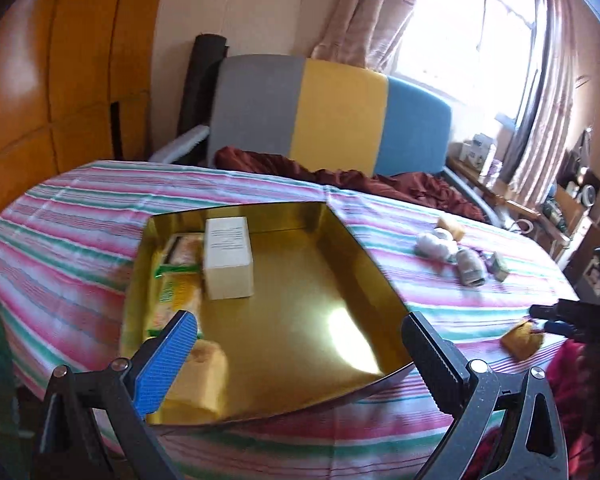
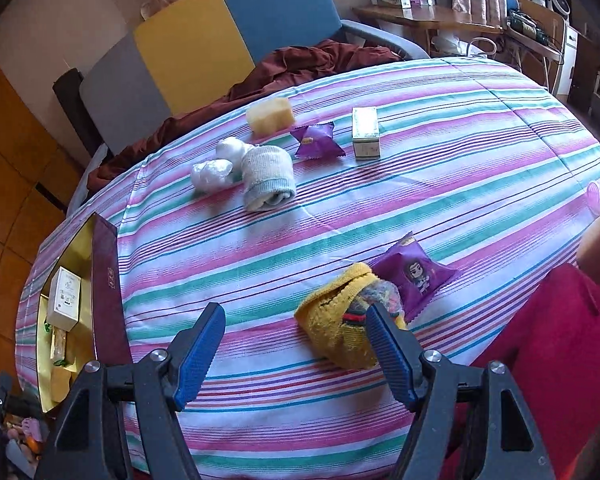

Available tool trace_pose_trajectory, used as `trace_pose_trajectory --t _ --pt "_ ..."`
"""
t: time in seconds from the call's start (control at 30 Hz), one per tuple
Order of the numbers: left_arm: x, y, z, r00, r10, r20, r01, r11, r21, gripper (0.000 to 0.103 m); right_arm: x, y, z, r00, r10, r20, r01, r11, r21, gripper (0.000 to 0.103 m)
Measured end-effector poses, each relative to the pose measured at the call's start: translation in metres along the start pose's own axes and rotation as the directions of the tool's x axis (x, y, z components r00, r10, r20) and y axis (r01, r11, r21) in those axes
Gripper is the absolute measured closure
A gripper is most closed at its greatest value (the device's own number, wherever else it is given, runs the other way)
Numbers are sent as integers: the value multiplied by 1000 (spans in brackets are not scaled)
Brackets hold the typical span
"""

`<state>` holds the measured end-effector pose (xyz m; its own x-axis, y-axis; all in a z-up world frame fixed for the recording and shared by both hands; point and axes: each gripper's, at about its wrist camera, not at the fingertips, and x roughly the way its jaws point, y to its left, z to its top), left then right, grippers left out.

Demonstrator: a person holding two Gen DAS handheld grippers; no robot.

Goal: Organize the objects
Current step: 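Move both tools from the gold tray toward the remaining scattered items, then grasp the clear plastic bag with the left tool while the right tool grasps the yellow sponge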

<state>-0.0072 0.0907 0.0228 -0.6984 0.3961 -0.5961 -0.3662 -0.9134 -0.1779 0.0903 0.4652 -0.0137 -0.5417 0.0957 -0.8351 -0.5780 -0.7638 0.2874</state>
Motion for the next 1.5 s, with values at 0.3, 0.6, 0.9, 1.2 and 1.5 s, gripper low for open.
trace_pose_trajectory --t 0.3,0.6,0.9,1.2,1.5 --pt "15 -37 28 995 -96 14 95 994 50 0 6 -10 36 1000 -17 16 16 1000 19 29" --pt "57 -70 83 937 -350 -17 346 930 -121 0 19 -19 103 993 -41 109 44 999 -23 29" --pt "114 -138 109 957 -278 -88 284 957 65 0 49 -50 109 998 48 46 -52 996 78 29" --pt "216 -196 101 923 -189 -334 246 960 135 0 54 -54 105 996 89 -3 -88 990 108 29" --pt "286 -224 98 896 -130 -425 207 968 141 0 57 -57 104 992 119 -33 -114 986 125 29"
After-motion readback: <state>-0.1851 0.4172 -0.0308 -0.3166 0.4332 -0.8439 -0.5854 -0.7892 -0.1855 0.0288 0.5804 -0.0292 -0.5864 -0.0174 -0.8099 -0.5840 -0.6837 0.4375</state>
